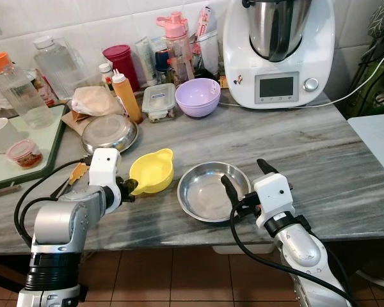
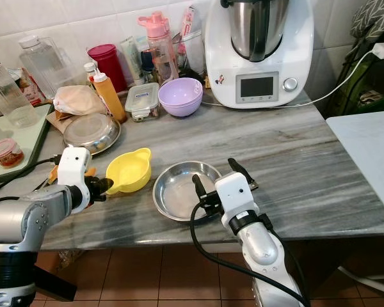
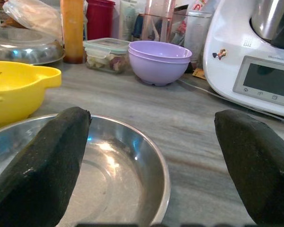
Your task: Setting the table
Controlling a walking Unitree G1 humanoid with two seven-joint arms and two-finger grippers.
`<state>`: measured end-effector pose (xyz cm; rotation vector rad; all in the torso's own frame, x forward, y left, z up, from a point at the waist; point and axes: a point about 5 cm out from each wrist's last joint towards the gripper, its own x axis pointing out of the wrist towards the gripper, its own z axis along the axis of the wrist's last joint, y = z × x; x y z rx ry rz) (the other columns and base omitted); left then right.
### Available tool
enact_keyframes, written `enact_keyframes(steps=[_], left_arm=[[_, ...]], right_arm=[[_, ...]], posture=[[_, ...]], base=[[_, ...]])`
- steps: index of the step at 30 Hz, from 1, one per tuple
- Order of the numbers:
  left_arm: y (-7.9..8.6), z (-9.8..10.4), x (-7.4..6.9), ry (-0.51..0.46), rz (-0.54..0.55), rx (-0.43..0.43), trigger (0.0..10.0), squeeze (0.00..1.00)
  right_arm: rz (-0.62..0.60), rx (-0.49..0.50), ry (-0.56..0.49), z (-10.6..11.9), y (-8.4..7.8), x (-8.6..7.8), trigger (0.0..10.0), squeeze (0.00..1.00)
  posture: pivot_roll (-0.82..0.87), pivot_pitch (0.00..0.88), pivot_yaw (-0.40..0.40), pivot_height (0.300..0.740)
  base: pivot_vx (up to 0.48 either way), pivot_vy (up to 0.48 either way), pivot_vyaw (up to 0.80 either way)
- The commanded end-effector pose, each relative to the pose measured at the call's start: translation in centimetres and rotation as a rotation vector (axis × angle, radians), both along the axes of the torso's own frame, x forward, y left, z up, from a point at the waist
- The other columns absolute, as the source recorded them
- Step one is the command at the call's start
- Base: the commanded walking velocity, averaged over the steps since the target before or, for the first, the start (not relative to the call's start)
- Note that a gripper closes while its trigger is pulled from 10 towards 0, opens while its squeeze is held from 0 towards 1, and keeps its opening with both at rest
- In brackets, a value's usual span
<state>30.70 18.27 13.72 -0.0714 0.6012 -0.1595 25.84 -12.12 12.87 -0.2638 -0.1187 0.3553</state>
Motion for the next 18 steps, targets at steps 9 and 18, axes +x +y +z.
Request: enact_keyframes(steps=[9,18], left_arm=[[1.1,2.2,-0.2,-0.129,0.067,-0.064,10.0,1.0],[1.4,4.3,-2.2,-0.42,0.111,-0.134,10.0,1.0]], right_arm=[[0.03,0.002,-0.009,0.1,0.7,0.3,10.0,0.0],[-0.005,-0.028,-0.024,0.3,-0.1,0.9,10.0,0.0]], posture=[[-0.19,0.0,0.162,0.74],[-0.17,0.0,0.13,0.74]], base=[[0.0,0.0,0.0],[0.0,0.0,0.0]])
